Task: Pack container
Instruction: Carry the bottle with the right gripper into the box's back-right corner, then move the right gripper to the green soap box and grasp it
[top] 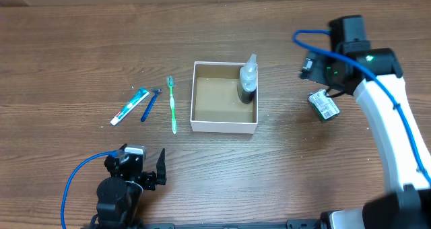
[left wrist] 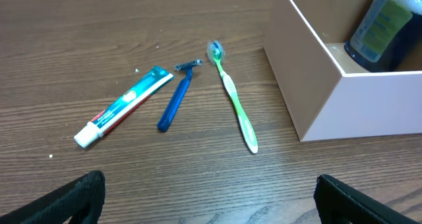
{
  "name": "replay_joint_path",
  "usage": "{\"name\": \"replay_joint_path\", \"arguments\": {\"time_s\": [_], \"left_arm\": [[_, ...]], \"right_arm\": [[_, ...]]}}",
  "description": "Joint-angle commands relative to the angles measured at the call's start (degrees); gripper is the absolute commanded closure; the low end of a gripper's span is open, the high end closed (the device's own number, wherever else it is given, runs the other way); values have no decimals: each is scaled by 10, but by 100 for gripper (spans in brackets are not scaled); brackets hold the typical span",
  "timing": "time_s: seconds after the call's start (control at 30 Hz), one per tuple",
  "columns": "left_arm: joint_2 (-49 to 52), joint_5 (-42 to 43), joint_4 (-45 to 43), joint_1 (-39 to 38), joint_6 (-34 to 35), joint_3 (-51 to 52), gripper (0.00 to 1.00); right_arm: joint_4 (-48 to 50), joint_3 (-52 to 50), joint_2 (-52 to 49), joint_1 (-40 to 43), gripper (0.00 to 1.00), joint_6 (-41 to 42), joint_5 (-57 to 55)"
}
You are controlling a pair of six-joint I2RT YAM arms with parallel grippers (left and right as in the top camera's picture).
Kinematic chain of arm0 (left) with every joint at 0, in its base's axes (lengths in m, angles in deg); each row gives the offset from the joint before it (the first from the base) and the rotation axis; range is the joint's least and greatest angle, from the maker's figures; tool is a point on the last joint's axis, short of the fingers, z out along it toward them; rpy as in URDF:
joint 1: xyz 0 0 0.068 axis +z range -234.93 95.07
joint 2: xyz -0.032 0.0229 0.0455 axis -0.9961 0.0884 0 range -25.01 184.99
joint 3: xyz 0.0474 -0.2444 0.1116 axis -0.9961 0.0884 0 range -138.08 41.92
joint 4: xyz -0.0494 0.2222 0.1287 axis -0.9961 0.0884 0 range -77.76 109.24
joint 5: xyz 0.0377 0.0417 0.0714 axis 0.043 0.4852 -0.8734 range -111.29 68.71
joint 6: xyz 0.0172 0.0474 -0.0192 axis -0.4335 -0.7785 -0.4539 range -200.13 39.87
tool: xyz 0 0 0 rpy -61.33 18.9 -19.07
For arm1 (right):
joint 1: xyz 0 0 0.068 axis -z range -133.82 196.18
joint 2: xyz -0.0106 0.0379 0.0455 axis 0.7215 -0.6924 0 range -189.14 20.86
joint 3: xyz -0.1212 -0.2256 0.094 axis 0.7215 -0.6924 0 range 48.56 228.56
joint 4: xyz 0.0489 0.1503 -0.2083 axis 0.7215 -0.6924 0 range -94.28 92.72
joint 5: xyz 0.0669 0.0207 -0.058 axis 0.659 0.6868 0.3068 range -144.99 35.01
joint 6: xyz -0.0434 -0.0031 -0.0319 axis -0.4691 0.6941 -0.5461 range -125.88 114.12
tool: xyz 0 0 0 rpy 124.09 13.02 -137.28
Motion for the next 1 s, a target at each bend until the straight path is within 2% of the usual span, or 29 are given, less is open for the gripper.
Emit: {"name": "replay_joint_path", "arguments": {"time_s": [0.0, 0.1, 0.27, 0.63, 0.87, 0.97], "left_arm": [[-6, 8, 0, 3, -2, 3, 0], [-6, 8, 0, 3, -2, 3, 0], [-6, 8, 0, 3, -2, 3, 0], [-6, 8, 0, 3, -2, 3, 0], [-6, 8, 0, 3, -2, 3, 0], [-6, 8, 0, 3, -2, 3, 0]], "right_arm": [[6, -35, -74, 61, 0, -104, 11], [14, -35, -126, 88, 0, -149, 16], [26, -35, -195, 102, 0, -208, 96], [48, -37, -235, 93, 1, -234, 106], [90, -76, -247, 93, 11, -193, 104], [89, -89, -247, 93, 22, -156, 86]]}}
